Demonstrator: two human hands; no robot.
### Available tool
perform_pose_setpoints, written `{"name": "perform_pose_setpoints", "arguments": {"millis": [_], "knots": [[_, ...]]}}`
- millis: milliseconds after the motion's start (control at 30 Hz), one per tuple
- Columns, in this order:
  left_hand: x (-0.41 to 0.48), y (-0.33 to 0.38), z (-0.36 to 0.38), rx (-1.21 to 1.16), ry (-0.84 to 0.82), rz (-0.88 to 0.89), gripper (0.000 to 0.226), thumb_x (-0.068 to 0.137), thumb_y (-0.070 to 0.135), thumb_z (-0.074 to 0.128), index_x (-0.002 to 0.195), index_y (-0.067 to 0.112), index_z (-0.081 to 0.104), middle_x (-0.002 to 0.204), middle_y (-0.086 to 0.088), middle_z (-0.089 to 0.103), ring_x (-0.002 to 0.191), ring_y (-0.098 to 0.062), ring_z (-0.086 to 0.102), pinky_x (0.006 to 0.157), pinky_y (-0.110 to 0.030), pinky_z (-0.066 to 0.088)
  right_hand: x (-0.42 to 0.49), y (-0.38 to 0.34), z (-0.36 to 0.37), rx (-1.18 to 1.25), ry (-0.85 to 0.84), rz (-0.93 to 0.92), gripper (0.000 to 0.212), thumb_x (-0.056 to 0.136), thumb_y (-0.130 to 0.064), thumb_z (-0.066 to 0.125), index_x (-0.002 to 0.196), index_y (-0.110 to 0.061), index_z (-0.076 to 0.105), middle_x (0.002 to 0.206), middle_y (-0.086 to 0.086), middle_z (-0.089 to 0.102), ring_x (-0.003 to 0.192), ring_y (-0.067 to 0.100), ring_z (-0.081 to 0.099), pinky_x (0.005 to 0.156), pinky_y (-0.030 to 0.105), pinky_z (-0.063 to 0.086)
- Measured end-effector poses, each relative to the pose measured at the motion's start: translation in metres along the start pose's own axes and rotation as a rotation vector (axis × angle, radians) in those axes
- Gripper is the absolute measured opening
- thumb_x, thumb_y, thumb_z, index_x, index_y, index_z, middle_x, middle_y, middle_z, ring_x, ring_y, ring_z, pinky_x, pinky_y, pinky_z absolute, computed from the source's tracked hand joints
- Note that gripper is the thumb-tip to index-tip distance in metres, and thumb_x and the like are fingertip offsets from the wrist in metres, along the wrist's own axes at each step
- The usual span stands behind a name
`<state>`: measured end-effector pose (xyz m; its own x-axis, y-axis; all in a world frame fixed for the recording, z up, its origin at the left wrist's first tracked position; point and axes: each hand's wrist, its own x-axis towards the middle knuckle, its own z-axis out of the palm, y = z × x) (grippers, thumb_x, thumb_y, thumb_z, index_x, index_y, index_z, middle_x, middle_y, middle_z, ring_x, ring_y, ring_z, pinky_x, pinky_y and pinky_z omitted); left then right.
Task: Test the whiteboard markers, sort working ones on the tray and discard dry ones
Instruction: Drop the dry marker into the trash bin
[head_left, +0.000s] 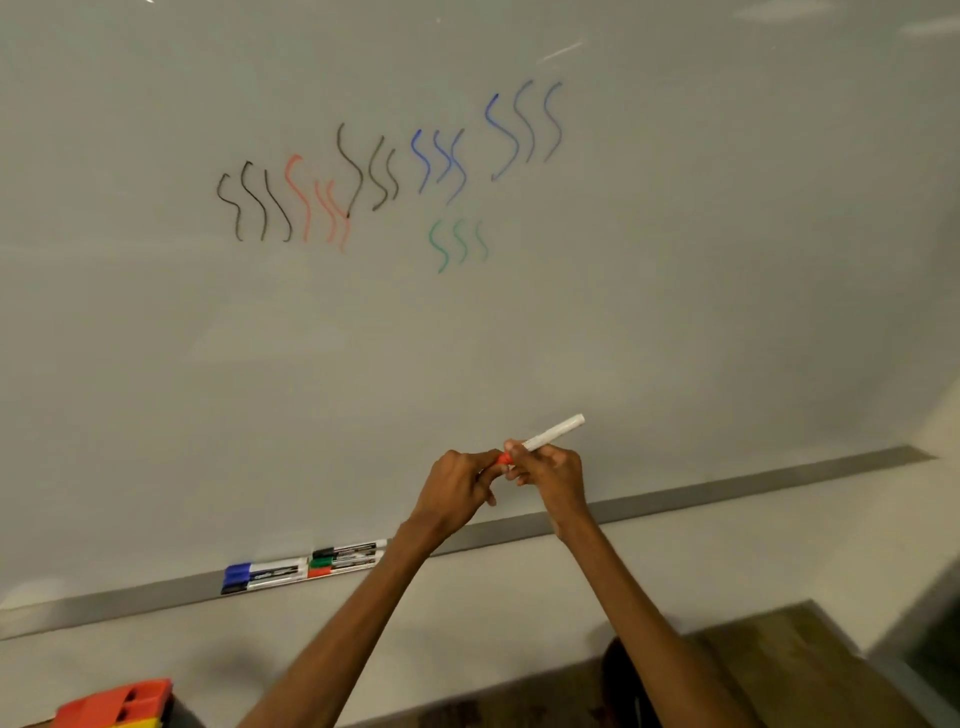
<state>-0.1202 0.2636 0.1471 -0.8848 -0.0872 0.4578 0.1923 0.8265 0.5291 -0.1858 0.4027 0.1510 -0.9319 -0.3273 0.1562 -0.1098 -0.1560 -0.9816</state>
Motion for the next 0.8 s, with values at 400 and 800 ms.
{"name": "perform_pose_setpoints", "arguments": {"millis": [400, 800], "knots": [[0.037, 0.01, 0.123, 0.275, -0.08, 0.027, 0.02, 0.095, 0.036, 0.052, 0.099, 0.026, 0.068, 0.059, -0.003, 0.065, 0.055, -0.028, 0.061, 0.053, -0.032, 0.049, 0.026, 0.049, -0.104, -0.016, 0.109, 0.283, 0.016, 0.081, -0.025, 0.076, 0.081, -0.009, 0.073, 0.073, 0.011, 0.074, 0.064, 0.022, 0.071, 0.059, 0.028, 0.057], [0.078, 0.015, 0.271, 0.233, -0.355, -0.03, 0.025, 0.089, 0.04, 0.063, 0.112, 0.035, 0.069, 0.092, 0.004, 0.075, 0.072, -0.016, 0.065, 0.068, -0.028, 0.052, 0.062, 0.12, -0.286, -0.333, 0.027, 0.401, 0.023, 0.077, -0.022, 0.081, 0.096, -0.012, 0.073, 0.089, 0.002, 0.074, 0.08, 0.017, 0.071, 0.067, 0.026, 0.059]]}}
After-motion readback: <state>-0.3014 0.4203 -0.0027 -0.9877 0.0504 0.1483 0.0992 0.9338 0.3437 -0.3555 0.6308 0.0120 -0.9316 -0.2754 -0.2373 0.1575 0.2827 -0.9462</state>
